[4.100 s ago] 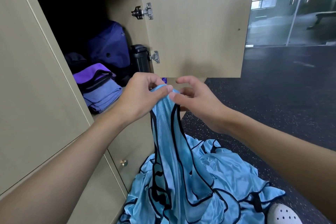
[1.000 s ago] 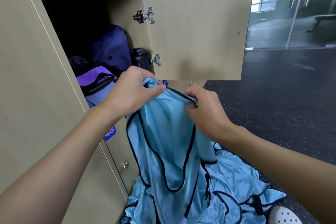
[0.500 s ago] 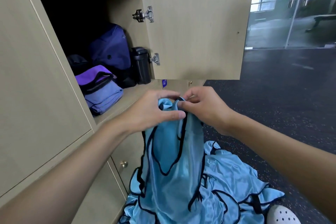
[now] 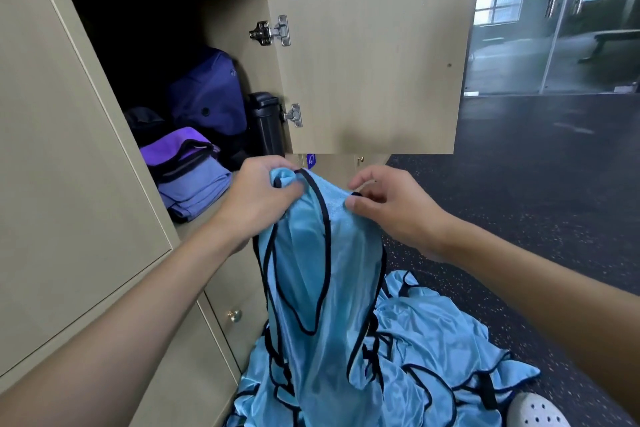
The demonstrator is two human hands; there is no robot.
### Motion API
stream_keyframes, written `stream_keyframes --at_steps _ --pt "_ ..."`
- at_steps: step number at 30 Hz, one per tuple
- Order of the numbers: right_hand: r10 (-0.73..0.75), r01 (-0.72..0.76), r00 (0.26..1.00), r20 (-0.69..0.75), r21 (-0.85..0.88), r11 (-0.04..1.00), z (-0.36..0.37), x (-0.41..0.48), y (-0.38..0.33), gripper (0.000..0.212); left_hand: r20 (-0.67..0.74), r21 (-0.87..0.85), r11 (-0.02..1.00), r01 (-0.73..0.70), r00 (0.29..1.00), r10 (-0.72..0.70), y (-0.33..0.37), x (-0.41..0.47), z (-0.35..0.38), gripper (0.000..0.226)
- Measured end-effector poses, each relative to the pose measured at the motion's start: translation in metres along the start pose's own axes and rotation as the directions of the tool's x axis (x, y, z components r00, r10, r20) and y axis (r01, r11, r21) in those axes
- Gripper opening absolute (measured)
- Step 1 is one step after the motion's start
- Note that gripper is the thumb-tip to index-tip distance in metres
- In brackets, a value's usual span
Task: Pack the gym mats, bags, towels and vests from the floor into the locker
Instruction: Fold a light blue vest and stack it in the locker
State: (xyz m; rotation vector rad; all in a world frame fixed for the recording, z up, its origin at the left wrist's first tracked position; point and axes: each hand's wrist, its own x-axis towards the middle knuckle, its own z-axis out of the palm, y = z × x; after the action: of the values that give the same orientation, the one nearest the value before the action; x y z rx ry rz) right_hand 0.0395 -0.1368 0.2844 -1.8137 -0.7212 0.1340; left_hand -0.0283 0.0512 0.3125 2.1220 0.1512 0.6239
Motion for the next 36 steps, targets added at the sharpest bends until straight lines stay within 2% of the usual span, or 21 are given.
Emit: stream_keyframes --at_steps 3,4,6,8,11,18,20,22,23,26,27,29,31,36 --pt "-0.009 0.012 0.998 -0.060 0.056 0.998 0.000 0.002 -0.003 0.017 0.143 -0.007 0.999 -0.049 0.989 0.049 0.001 -0.009 0.004 0.038" --pt "-0.017 0.022 0.997 -0.072 0.063 0.998 0.000 0.003 -0.003 0.017 0.198 0.003 0.996 -0.095 0.976 0.092 0.002 -0.011 0.005 0.042" --pt "-0.035 0.040 0.995 -0.092 0.047 0.998 0.000 0.003 -0.004 0.014 0.266 0.052 0.981 -0.187 0.949 0.167 0.003 -0.015 0.010 0.038" --pt "-0.047 0.052 0.994 -0.102 0.038 0.998 0.001 0.003 -0.004 0.012 0.242 0.095 0.972 -0.213 0.953 0.185 0.000 -0.015 0.015 0.024" --pt "-0.051 0.056 0.993 -0.102 0.048 0.997 0.000 0.002 -0.003 0.009 0.148 0.099 0.981 -0.168 0.977 0.153 -0.004 -0.013 0.018 0.010" --pt "-0.100 0.101 0.995 -0.013 0.082 0.991 -0.003 -0.001 0.000 0.029 0.011 -0.010 0.985 -0.174 0.985 0.174 0.007 -0.008 0.009 0.018" --pt "-0.166 0.166 0.986 0.034 -0.002 0.986 -0.005 -0.003 -0.001 0.028 -0.010 -0.041 0.987 -0.157 0.988 0.157 0.010 -0.007 0.006 0.011" --pt "-0.211 0.212 0.977 0.016 -0.094 0.973 -0.005 -0.004 -0.004 0.012 -0.028 -0.050 0.988 -0.146 0.989 0.144 0.009 -0.004 0.003 0.011" --pt "-0.218 0.216 0.976 -0.009 -0.119 0.969 -0.004 -0.003 -0.004 0.019 -0.032 -0.048 0.988 -0.145 0.989 0.143 0.008 -0.003 0.002 0.012" --pt "-0.223 0.207 0.970 -0.100 -0.151 0.967 -0.004 -0.003 -0.007 0.033 -0.015 -0.051 0.988 -0.143 0.990 0.143 0.007 -0.001 0.001 0.008" --pt "-0.216 0.198 0.968 -0.126 -0.143 0.970 -0.004 -0.002 -0.008 0.033 0.015 -0.067 0.987 -0.147 0.989 0.148 0.008 -0.003 0.001 0.004" --pt "-0.196 0.178 0.969 -0.154 -0.119 0.977 -0.005 -0.001 -0.009 0.032 0.101 -0.099 0.983 -0.158 0.981 0.168 0.009 -0.007 0.003 0.018" --pt "-0.189 0.173 0.970 -0.152 -0.115 0.978 -0.005 -0.002 -0.010 0.033 0.167 -0.093 0.980 -0.177 0.967 0.191 0.011 -0.010 0.006 0.022" --pt "-0.151 0.151 0.971 -0.186 -0.018 0.988 -0.005 -0.001 -0.009 0.029 0.177 -0.072 0.981 -0.179 0.966 0.189 0.011 -0.009 0.006 0.017"
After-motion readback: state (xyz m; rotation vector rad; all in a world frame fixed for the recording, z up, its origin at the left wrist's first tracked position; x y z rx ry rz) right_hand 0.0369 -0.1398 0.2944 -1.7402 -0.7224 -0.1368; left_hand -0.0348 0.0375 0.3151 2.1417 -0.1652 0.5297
